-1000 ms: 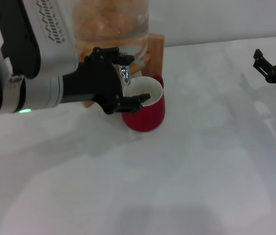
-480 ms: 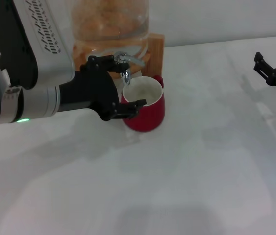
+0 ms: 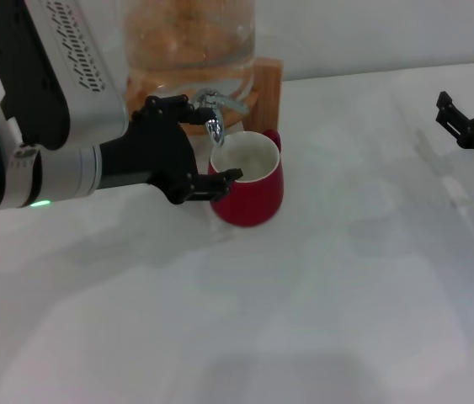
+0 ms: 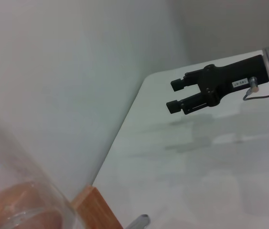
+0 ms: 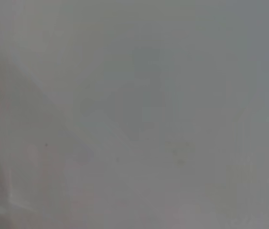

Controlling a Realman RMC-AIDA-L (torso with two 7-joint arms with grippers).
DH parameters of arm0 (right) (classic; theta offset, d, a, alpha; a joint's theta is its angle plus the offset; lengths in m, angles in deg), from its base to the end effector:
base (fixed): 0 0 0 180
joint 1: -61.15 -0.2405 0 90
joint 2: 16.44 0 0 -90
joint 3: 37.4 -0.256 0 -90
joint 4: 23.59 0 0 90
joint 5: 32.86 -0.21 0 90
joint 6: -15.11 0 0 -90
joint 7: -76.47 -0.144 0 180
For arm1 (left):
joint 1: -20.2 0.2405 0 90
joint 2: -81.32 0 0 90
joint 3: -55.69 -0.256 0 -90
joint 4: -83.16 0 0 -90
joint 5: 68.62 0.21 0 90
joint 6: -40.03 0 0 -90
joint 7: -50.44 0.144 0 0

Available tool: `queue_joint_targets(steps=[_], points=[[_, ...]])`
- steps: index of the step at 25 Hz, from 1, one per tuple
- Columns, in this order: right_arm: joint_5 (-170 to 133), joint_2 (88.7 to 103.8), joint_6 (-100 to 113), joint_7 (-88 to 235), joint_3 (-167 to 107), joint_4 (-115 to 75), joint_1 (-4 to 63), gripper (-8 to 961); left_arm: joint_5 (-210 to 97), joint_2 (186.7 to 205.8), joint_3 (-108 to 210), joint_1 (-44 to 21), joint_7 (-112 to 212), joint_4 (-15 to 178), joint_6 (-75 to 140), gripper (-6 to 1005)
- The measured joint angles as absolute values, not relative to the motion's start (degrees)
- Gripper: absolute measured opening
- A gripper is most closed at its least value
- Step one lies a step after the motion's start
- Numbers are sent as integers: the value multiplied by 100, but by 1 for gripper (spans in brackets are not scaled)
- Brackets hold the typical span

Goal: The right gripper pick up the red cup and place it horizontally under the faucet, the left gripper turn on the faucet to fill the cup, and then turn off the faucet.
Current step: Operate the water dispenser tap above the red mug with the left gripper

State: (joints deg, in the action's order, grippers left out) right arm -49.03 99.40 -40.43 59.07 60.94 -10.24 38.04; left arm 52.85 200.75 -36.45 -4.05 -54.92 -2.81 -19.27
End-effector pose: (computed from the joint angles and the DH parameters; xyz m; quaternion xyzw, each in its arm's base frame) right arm 0.3565 0.3491 0.0230 -0.6734 0.2885 0.2805 0.6202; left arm -0.1058 0.3483 -0.0277 -0.9706 0.0602 -0.0566 0.2260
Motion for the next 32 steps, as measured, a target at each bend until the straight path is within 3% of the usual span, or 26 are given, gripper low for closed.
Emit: queue_joint_targets(steps=[32], points=[[-4903,9939,-4044,5907,6090,-1009,3789,829,5357,20059,-3559,-1305,-5322,698,-1798,813]])
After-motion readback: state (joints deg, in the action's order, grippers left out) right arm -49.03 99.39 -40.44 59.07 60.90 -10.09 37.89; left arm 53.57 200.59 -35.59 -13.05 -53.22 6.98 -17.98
